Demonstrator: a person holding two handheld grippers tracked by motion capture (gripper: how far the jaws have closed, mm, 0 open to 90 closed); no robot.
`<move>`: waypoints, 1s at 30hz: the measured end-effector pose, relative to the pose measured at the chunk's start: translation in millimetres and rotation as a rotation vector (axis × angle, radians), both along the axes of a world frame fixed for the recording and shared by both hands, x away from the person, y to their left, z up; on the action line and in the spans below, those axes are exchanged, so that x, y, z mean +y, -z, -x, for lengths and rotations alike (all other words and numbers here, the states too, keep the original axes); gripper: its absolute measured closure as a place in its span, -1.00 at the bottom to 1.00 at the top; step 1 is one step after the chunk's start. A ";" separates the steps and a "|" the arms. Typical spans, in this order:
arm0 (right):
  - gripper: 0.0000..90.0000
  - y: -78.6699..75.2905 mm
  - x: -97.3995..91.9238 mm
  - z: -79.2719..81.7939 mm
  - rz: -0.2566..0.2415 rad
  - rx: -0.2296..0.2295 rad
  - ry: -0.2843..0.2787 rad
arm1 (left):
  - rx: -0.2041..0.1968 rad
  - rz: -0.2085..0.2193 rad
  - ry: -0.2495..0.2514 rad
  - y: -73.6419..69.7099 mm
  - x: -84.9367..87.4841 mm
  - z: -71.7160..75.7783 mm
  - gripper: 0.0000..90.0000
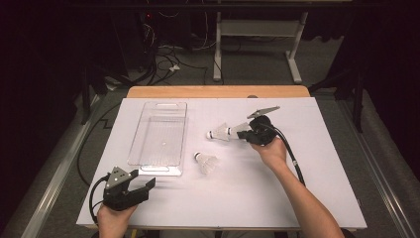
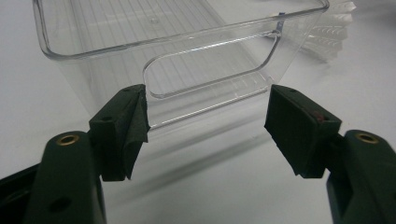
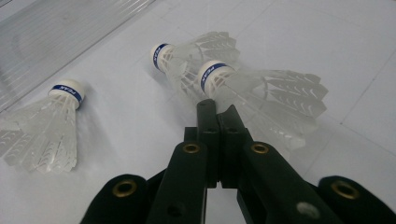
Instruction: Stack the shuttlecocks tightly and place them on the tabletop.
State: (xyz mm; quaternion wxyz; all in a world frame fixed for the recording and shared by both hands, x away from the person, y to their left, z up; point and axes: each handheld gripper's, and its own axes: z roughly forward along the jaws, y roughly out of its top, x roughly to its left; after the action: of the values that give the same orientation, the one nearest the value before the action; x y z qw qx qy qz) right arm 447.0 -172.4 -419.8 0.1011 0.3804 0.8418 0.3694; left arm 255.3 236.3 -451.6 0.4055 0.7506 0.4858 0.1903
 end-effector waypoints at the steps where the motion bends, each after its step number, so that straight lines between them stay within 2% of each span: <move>1: 1.00 0.5 1.1 -0.2 -0.002 0.000 -0.003 | 0.000 0.001 0.000 0.0 -0.2 0.0 -0.31; 30: 1.00 4.6 17.8 -2.7 -0.006 0.022 -0.057 | -0.004 0.003 0.003 -0.1 -0.2 0.5 -0.31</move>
State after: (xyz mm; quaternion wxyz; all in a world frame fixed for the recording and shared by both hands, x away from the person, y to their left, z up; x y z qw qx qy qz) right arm 449.7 -154.6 -424.4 0.0801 0.3608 0.8521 0.3706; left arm 254.7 236.2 -451.4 0.4080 0.7503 0.4842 0.1902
